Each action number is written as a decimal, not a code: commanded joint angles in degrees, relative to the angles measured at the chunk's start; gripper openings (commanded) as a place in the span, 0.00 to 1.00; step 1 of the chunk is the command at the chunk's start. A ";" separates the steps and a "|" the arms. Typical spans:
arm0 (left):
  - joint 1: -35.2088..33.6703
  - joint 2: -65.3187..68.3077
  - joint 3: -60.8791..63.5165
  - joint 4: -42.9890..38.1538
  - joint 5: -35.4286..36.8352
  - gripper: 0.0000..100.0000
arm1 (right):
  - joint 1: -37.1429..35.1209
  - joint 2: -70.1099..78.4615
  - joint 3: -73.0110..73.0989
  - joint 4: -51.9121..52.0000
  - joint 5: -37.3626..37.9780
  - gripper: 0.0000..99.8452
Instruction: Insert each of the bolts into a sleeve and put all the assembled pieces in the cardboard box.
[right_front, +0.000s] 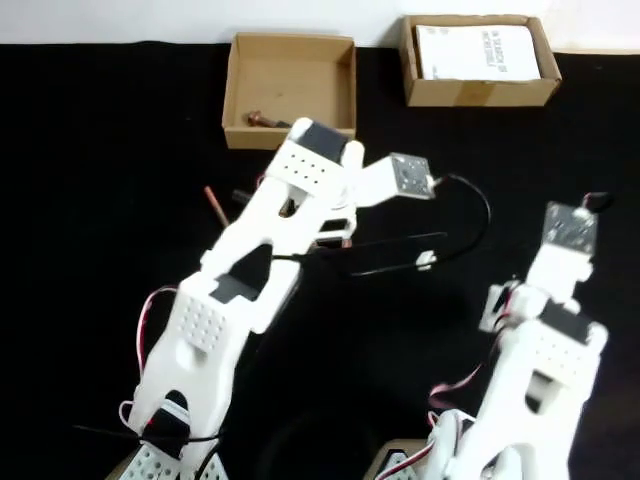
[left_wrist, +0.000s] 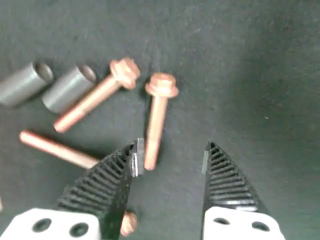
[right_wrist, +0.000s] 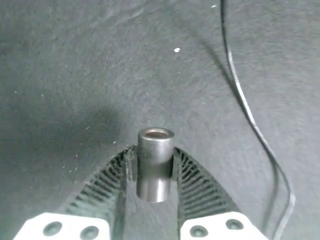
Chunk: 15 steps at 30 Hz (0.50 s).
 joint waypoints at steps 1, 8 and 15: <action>1.19 1.80 -4.62 0.00 -1.85 0.20 | -1.01 -6.73 8.31 -8.84 -0.44 0.01; 1.45 9.27 -12.26 -0.18 -1.85 0.20 | -0.84 -12.79 20.35 -18.95 -0.44 0.01; 0.92 17.45 -18.24 0.35 -2.90 0.20 | -0.92 -12.88 24.75 -22.55 -0.44 0.01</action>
